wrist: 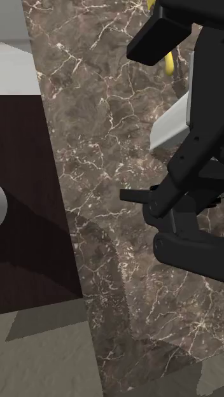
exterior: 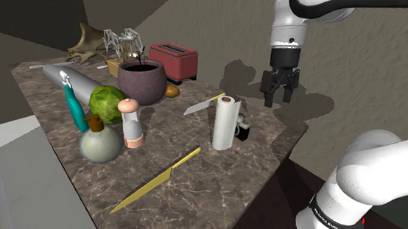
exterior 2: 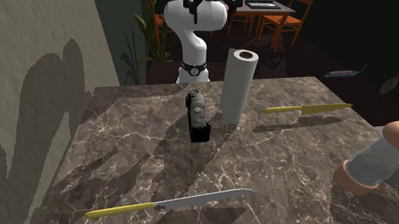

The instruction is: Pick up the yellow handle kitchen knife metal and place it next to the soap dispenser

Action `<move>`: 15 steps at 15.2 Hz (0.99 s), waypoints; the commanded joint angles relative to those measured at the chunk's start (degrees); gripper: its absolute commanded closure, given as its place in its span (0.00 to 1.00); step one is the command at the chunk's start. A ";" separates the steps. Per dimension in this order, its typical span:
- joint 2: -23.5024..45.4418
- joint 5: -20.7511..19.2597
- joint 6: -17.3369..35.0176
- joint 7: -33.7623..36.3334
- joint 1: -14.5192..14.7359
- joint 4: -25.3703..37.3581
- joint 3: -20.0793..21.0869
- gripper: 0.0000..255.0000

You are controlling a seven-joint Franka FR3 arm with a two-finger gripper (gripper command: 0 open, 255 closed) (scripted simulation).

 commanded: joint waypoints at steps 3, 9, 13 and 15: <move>3.29 1.44 3.66 4.25 -0.79 0.40 1.86 0.00; 14.39 3.95 14.04 16.63 -3.36 3.53 6.59 0.00; 22.39 4.04 20.09 24.82 -5.17 7.06 8.93 0.00; 26.46 3.63 22.76 28.93 -6.07 9.19 9.83 0.00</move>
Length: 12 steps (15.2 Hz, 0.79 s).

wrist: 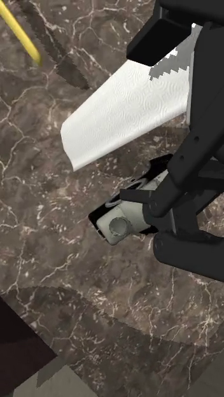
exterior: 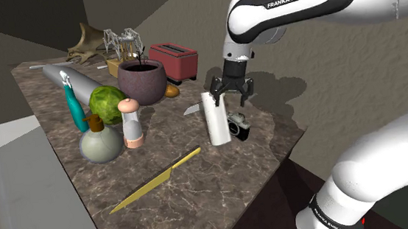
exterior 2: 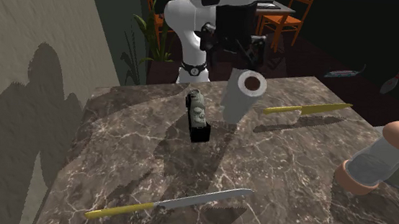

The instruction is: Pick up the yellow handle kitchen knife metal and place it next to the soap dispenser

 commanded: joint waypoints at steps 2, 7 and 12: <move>5.60 -0.71 3.81 6.55 -1.18 2.96 1.25 0.00; 15.61 -3.37 8.64 16.78 -2.91 9.69 1.94 0.00; 25.14 -6.61 11.74 26.57 -3.88 17.41 1.10 0.00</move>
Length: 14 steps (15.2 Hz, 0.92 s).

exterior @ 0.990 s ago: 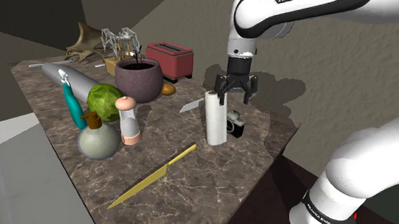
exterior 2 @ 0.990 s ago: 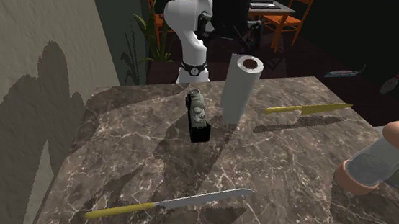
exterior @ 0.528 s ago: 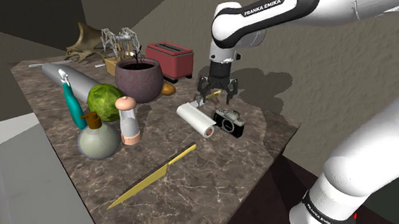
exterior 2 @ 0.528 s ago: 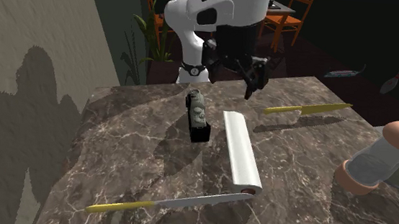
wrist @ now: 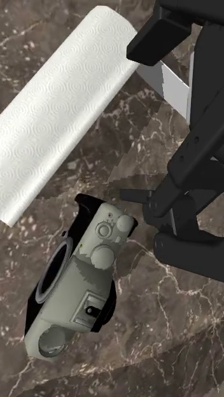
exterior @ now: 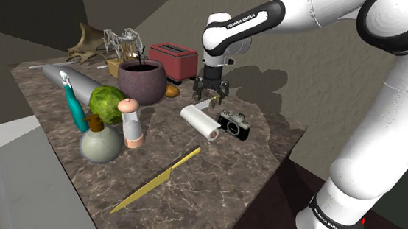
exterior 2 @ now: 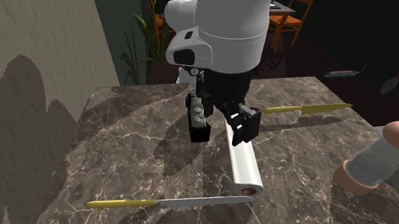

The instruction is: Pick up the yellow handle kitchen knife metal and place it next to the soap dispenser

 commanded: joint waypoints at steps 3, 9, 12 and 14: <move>7.25 -2.43 1.86 7.51 -0.44 6.40 -1.44 0.00; 17.43 -4.96 2.68 17.21 -0.67 17.11 -4.78 0.00; 20.97 -5.51 2.59 20.40 -0.83 21.21 -6.15 0.00; 21.54 -5.56 3.89 20.44 -0.79 20.48 -6.19 0.00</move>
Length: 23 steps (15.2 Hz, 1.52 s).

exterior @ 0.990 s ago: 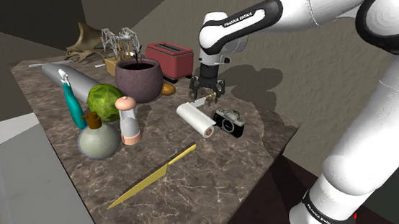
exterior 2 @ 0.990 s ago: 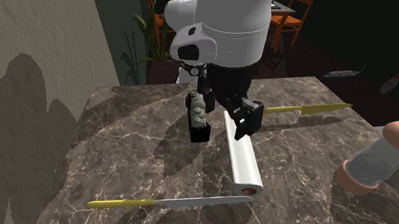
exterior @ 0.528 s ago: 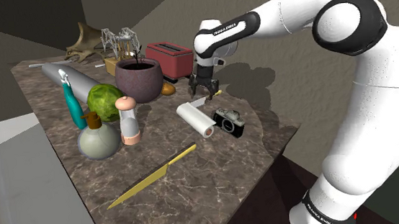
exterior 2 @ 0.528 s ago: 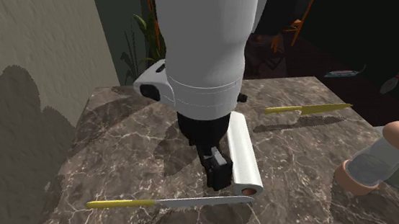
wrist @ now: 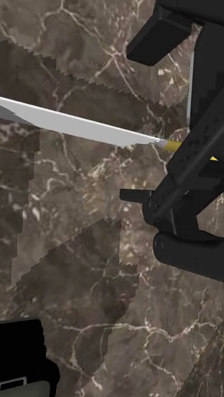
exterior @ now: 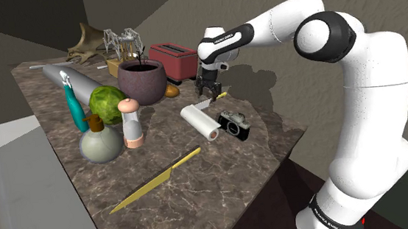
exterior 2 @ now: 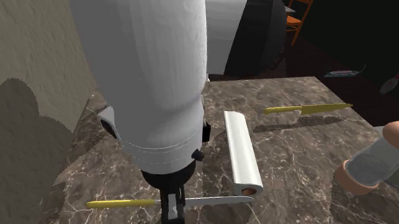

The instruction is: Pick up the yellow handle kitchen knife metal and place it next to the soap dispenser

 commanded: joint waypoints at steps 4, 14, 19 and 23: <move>1.44 -0.16 3.15 0.35 0.07 -1.66 -0.15 0.00; 1.98 -0.21 4.13 0.38 0.10 -2.11 -0.17 1.00; 1.97 -0.21 4.13 0.38 0.10 -2.11 -0.17 1.00; 1.98 -0.21 4.13 0.38 0.10 -2.11 -0.17 1.00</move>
